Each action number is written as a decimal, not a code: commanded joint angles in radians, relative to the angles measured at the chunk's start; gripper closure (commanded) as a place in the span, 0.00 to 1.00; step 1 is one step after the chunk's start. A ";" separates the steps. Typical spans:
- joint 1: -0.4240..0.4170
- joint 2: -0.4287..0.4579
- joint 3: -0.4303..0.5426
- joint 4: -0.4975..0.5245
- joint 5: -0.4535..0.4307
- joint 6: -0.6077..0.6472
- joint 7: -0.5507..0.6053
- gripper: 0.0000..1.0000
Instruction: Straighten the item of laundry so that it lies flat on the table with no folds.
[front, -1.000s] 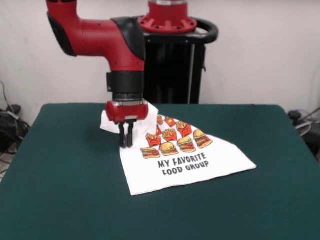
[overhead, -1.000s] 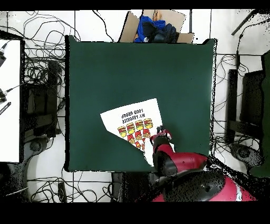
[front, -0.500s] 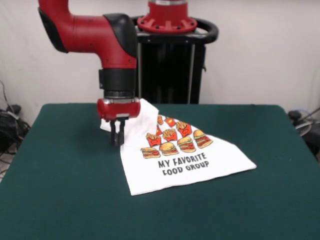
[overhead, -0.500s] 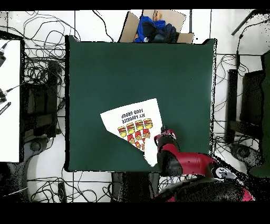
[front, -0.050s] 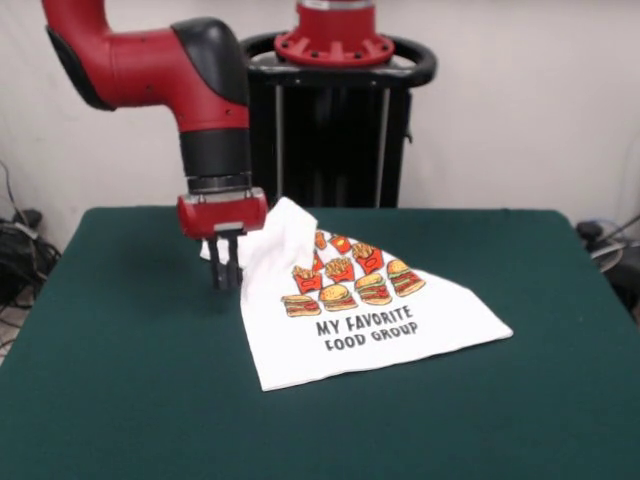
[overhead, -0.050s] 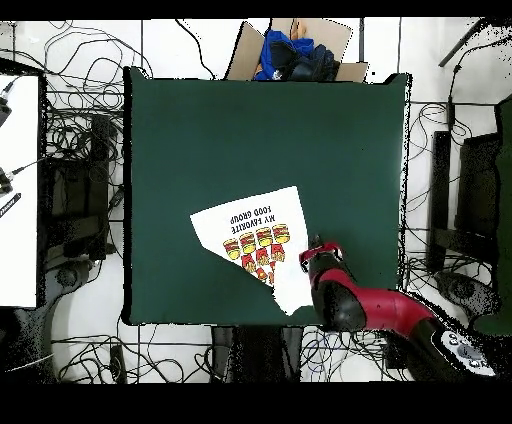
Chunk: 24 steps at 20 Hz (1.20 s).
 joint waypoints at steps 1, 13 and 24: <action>-0.045 0.058 0.226 0.008 -0.031 0.059 0.177 1.00; -0.056 0.086 0.235 0.008 -0.062 -0.067 0.174 1.00; 0.154 0.082 -0.024 -0.108 0.026 -0.166 0.167 1.00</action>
